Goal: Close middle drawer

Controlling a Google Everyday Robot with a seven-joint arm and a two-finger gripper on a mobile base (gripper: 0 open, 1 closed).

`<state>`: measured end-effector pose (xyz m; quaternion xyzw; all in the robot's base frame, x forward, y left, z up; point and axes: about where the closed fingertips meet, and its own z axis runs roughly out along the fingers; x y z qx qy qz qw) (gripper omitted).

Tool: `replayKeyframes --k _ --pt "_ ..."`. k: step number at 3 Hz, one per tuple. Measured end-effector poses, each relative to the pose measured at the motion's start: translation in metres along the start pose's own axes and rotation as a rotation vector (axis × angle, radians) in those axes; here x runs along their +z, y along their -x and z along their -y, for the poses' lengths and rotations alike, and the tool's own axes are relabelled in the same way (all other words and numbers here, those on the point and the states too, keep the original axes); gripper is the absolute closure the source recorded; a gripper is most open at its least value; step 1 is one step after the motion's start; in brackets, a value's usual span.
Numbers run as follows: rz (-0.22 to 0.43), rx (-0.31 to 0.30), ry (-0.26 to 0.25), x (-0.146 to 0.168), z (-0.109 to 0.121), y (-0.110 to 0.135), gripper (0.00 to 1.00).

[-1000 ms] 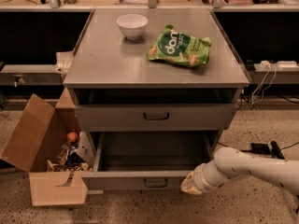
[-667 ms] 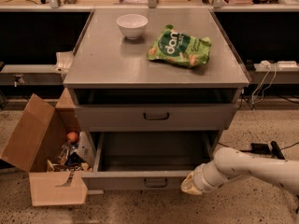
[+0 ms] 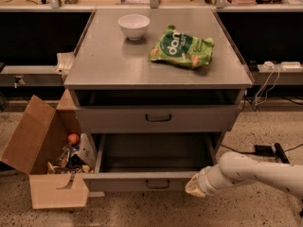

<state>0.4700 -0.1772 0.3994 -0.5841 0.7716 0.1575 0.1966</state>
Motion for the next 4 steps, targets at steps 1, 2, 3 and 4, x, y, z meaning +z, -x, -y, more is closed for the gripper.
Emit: replayKeyframes --k 1,2,3,4 --pt "0.009 0.048 -0.029 -0.001 0.008 -0.001 1.0" --pt "0.022 0.104 -0.068 -0.002 0.021 -0.001 1.0" --pt "0.03 0.137 -0.09 -0.002 0.028 -0.001 1.0" --pt "0.043 0.183 -0.126 -0.004 0.045 -0.001 1.0"
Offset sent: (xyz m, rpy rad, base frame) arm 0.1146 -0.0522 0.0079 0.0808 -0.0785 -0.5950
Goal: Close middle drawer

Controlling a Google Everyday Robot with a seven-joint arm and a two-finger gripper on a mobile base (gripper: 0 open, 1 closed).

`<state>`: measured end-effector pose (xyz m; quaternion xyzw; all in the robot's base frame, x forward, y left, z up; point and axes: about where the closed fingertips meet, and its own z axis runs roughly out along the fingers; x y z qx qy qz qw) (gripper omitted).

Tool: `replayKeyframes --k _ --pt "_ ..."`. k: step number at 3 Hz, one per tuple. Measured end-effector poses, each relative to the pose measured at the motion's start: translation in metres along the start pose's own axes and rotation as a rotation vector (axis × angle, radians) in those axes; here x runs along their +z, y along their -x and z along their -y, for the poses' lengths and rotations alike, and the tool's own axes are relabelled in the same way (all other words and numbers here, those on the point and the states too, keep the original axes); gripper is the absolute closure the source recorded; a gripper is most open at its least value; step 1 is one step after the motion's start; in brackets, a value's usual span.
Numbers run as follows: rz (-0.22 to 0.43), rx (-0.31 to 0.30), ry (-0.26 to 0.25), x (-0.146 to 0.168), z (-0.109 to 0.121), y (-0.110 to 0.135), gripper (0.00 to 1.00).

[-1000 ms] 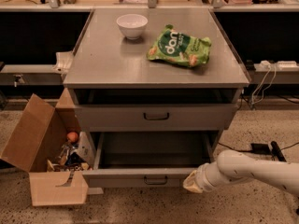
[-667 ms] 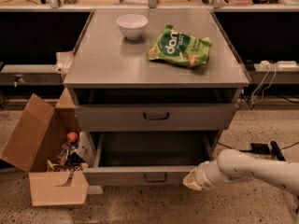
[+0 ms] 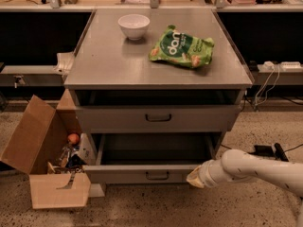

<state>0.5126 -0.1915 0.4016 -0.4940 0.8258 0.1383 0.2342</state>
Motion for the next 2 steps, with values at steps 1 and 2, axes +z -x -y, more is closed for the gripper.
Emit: replayKeyframes --k 1,2 --pt "0.006 0.022 -0.018 0.0 0.008 0.001 1.0" --pt "0.021 0.069 -0.055 0.002 0.029 0.008 1.0"
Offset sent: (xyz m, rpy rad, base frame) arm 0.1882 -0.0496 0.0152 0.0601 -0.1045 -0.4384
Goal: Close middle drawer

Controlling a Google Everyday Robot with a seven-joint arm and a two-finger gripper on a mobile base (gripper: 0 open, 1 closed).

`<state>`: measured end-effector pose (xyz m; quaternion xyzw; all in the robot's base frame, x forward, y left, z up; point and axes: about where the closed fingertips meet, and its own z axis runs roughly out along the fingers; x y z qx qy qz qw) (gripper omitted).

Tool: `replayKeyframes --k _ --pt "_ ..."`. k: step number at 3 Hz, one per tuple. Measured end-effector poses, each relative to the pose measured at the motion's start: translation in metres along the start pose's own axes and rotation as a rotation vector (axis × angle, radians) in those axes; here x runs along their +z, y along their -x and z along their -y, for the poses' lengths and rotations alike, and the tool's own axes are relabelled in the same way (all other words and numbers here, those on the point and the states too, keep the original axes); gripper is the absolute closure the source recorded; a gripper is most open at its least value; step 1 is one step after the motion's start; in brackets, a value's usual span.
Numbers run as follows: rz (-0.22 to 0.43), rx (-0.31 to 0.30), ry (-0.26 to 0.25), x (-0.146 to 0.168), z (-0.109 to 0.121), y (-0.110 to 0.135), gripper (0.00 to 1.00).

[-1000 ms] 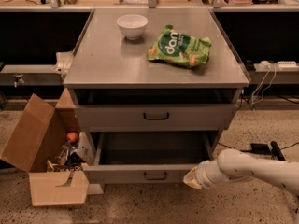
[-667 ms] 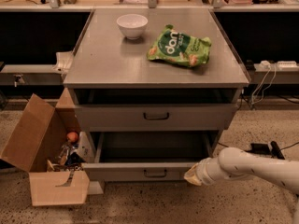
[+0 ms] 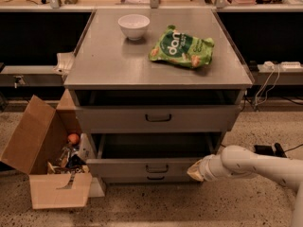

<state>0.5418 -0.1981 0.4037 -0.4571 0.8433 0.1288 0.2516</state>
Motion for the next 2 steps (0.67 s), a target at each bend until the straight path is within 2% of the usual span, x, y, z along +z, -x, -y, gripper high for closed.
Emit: replayKeyframes --k 1,2 --pt "0.0 0.0 0.0 0.0 0.0 0.0 1.0" --pt "0.02 0.055 -0.027 0.0056 0.0039 0.006 1.0"
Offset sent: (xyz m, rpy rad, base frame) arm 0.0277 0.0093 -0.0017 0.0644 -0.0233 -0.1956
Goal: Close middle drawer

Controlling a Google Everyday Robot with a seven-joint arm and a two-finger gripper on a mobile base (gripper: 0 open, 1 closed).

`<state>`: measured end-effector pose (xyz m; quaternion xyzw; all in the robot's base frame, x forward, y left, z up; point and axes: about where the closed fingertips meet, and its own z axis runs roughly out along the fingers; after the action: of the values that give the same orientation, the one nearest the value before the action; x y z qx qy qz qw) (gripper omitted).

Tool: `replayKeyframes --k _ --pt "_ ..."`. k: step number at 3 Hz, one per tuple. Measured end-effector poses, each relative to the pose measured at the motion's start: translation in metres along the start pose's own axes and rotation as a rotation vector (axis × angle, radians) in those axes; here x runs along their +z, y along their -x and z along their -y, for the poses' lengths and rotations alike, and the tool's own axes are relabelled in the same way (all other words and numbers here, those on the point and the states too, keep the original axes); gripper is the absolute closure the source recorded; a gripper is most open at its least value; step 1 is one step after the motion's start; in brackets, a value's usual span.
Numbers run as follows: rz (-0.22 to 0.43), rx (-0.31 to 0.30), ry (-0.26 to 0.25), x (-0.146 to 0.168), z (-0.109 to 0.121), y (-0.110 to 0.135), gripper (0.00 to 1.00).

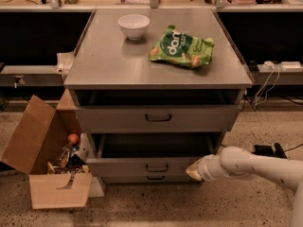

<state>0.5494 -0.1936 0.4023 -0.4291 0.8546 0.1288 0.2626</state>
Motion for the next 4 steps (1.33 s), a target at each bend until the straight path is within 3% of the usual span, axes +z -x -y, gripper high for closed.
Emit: replayKeyframes --k 4 --pt "0.102 0.149 -0.071 0.01 0.022 0.02 1.0"
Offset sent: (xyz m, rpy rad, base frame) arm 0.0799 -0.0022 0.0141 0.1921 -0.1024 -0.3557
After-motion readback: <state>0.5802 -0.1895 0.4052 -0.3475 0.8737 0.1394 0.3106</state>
